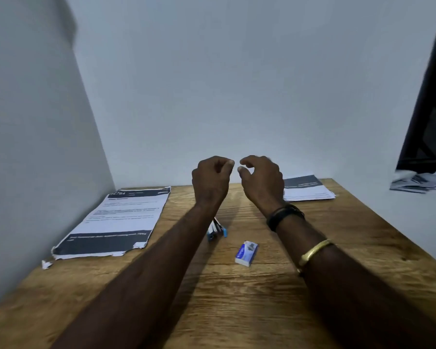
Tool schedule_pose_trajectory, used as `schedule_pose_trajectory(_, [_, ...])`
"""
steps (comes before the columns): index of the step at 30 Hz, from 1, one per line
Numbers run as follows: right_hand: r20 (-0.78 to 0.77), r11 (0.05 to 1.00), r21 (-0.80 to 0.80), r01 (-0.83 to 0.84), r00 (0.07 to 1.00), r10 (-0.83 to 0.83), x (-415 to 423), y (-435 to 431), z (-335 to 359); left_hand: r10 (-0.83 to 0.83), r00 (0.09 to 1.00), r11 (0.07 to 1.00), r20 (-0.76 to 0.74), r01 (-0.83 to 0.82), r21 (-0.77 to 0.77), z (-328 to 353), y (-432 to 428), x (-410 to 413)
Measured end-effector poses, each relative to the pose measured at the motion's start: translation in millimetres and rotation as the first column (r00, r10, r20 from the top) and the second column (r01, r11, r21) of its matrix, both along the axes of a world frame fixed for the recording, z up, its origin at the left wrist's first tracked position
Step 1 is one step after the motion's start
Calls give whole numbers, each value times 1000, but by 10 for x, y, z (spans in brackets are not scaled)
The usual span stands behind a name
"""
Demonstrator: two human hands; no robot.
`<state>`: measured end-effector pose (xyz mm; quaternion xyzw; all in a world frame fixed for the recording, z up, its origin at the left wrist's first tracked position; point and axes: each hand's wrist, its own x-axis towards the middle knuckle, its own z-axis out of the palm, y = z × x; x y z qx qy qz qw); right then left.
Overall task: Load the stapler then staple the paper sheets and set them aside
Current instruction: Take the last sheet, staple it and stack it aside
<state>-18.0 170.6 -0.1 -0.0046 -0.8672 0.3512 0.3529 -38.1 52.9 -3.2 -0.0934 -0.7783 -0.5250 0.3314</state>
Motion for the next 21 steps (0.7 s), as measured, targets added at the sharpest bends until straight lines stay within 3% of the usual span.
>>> schedule_pose_trajectory(10, [205, 971, 33, -237, 953, 225, -16, -1225, -155, 220, 961, 975, 167, -222, -9, -201, -1386, 157])
schedule_pose_trajectory(16, [385, 933, 182, -311, 895, 223, -158, -1766, -384, 267, 901, 964, 342, -248, -101, -410, -1986, 116])
schedule_pose_trajectory(21, [440, 908, 296, -298, 886, 147, -306, -2000, -515, 260, 877, 965, 405, -232, -119, -549, -2162, 4])
